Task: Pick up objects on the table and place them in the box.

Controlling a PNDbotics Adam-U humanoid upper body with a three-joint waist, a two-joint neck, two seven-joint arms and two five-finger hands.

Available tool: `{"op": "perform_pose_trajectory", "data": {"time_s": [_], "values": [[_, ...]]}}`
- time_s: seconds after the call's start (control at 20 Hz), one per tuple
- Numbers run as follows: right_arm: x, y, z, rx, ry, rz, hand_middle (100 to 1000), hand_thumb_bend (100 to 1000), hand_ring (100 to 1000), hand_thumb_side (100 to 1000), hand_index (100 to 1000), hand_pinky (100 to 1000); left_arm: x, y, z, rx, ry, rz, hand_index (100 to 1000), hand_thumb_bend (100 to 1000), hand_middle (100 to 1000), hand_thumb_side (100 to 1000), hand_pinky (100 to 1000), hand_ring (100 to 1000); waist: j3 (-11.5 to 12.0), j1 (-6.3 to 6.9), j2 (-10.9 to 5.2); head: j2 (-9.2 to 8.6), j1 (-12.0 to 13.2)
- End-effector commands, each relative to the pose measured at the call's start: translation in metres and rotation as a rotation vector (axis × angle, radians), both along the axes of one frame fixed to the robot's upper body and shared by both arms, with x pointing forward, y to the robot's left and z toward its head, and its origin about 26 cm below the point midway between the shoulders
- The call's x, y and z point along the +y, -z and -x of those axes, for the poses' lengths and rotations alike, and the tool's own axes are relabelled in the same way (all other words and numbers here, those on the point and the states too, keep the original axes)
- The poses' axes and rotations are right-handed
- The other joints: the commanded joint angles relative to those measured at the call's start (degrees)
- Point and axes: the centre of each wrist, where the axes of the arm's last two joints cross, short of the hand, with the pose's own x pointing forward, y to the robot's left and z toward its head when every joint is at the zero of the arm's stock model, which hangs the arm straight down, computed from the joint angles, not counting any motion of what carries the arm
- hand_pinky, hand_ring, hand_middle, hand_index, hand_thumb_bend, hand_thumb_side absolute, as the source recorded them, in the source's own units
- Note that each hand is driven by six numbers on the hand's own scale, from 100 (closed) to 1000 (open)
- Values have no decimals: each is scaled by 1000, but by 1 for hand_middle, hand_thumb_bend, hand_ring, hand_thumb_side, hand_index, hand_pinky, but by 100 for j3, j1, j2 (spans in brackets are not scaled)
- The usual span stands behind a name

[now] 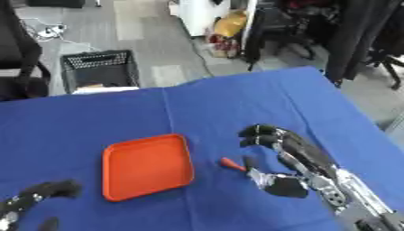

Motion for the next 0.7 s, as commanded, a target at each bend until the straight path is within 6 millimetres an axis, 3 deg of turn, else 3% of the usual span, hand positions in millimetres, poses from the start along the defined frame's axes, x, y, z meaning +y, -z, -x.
{"op": "perform_pose_trajectory", "data": {"time_s": [0.05,0.7], "values": [[-9,4,-6,13,28,36,778,100,753,633,733,697,-2,-5,0,-21,6,1,1000,100,860,704,907,798,13,5,-40,-26,-60],[-21,23,-13,102,79,130,789,100,772,701,726,707,-2,-5,-1,-19,8,0,1000,100,860,705,908,799,31,-5,-39,-27,-70]]}}
